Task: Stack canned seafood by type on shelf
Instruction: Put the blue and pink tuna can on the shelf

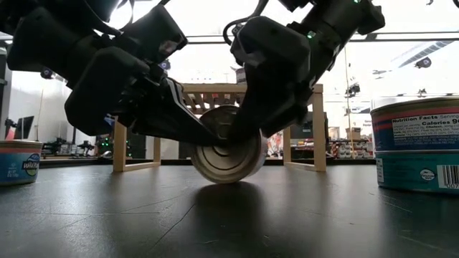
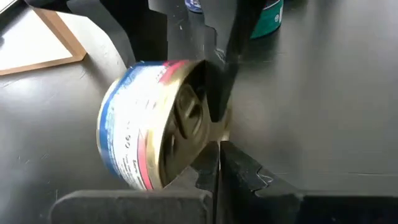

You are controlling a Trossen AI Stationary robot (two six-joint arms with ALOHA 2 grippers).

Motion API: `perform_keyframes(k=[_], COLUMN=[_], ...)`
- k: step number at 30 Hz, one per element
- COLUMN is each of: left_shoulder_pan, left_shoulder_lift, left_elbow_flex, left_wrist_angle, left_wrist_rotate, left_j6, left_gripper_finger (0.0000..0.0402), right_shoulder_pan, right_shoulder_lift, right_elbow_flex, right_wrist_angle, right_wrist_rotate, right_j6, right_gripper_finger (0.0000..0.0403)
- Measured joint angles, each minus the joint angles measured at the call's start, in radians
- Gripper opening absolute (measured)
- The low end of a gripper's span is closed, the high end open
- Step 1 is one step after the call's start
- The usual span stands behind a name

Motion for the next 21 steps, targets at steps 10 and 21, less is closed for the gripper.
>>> perform_keyframes(k=[10, 21], left_shoulder_pan=[-0.032, -0.041], left_shoulder_lift=[-0.035, -0.253], left_elbow_flex=[-0.001, -0.072], left_wrist_angle=[-0.001, 0.006], left_wrist_rotate=[-0.08, -0.054], left_j6=[0.069, 0.248], left_gripper_finger=[0.0, 0.0], right_shoulder_pan=[0.0, 0.0], right_shoulder_lift=[-0.073, -0.262], right_elbow_flex=[-0.008, -0.168], right_wrist_angle=[-0.143, -0.022], right_wrist_rotate=[0.018, 0.127], right_j6=[0.018, 0.021], right_gripper_finger=[0.0185, 0.0185])
